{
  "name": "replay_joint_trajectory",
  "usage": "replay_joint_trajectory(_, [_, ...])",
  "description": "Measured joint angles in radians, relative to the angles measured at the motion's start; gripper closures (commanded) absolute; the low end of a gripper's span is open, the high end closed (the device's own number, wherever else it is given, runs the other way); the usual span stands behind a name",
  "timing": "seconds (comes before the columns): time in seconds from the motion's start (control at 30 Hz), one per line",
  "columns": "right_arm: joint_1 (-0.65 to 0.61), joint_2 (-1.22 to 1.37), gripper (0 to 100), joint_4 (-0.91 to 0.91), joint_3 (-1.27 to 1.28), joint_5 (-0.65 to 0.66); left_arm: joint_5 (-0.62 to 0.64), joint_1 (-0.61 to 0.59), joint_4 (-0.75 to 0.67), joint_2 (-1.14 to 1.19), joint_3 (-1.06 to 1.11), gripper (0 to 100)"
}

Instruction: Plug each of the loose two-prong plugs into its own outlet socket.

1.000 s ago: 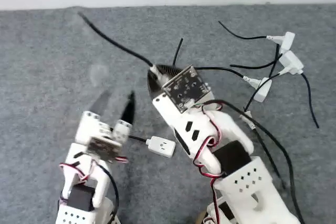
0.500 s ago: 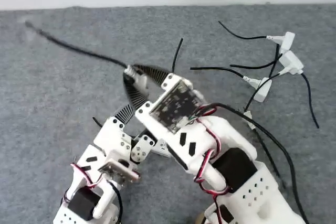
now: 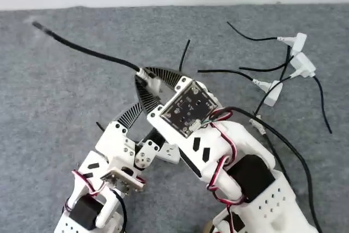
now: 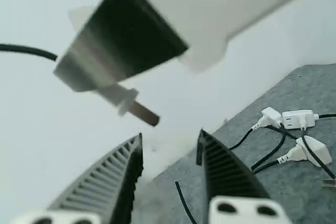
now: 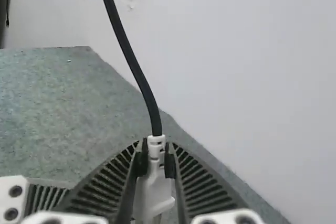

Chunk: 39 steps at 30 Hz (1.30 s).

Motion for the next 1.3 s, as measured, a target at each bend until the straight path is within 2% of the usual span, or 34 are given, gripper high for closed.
replay_joint_trajectory(1.0, [-0.002, -0.005, 99.1, 0.155, -0.038, 0.000, 0.000, 0.002, 0.000, 0.000, -0.032, 84])
replay_joint_trajectory(1.3, [-0.002, -0.061, 99.1, 0.193, -0.038, 0.000, 0.000, -0.068, 0.000, 0.000, -0.026, 84])
